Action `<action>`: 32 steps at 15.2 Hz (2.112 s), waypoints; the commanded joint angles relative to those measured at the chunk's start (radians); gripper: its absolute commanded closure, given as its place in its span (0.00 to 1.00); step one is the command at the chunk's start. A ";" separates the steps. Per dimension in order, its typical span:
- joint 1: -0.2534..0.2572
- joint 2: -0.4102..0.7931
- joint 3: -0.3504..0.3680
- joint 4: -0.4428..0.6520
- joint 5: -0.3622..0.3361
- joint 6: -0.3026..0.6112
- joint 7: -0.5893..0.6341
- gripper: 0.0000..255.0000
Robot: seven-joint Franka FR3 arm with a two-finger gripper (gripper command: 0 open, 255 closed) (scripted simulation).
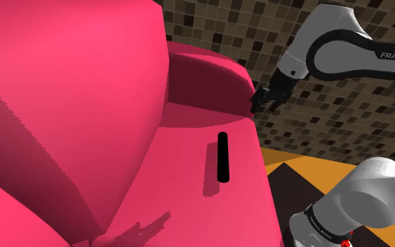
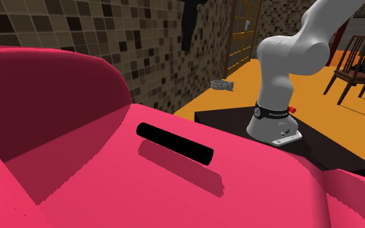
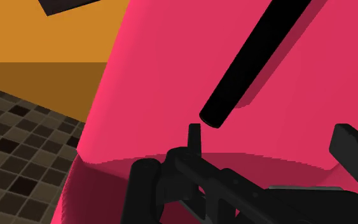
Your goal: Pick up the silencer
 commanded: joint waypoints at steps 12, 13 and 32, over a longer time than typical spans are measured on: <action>-0.020 0.366 0.131 -0.147 0.104 0.451 0.270 0.00; -0.021 0.406 0.141 -0.147 0.109 0.486 0.291 0.00; -0.030 0.705 0.181 -0.148 0.107 0.766 0.390 1.00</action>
